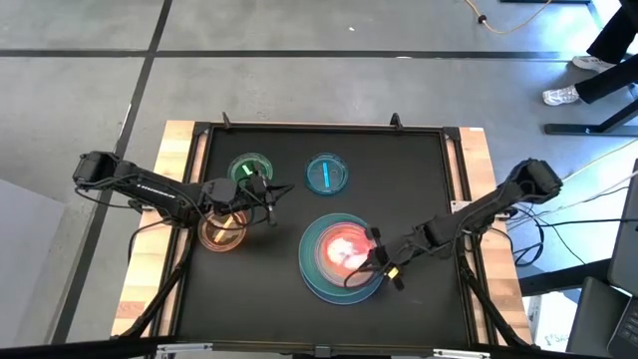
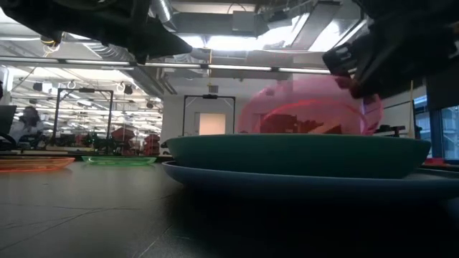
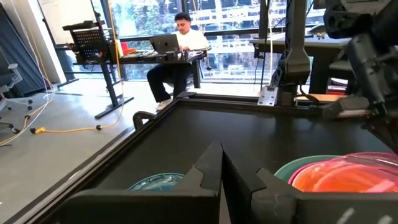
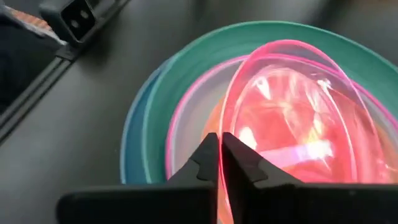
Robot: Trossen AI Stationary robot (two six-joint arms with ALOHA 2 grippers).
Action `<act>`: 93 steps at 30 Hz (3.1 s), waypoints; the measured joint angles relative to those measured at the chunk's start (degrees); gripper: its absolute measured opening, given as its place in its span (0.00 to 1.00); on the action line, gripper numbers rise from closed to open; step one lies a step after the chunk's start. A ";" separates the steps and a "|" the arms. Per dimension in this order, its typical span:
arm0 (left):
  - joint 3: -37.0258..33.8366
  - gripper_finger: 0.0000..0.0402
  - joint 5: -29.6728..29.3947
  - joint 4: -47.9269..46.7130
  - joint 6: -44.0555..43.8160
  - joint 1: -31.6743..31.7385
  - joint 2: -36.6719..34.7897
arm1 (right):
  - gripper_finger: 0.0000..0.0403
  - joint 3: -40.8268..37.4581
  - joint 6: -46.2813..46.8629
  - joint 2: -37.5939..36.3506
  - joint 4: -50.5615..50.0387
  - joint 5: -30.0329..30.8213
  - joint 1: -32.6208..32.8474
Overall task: Stack plastic plates
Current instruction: Stack the pink transparent plate on top of the orange transparent plate, then stack the green transparent plate on top of the pink transparent plate
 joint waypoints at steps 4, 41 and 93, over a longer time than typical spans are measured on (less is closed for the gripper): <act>0.00 0.00 0.08 -0.02 -0.02 -0.02 0.00 | 0.17 -0.02 0.03 1.23 0.79 0.11 0.00; 0.02 0.33 -2.92 -39.06 -16.26 7.63 3.63 | 0.50 1.81 -5.91 3.88 1.08 10.29 0.00; 9.23 0.01 -0.69 -42.23 -3.50 5.17 13.40 | 0.50 1.84 -5.98 5.67 2.05 11.22 0.00</act>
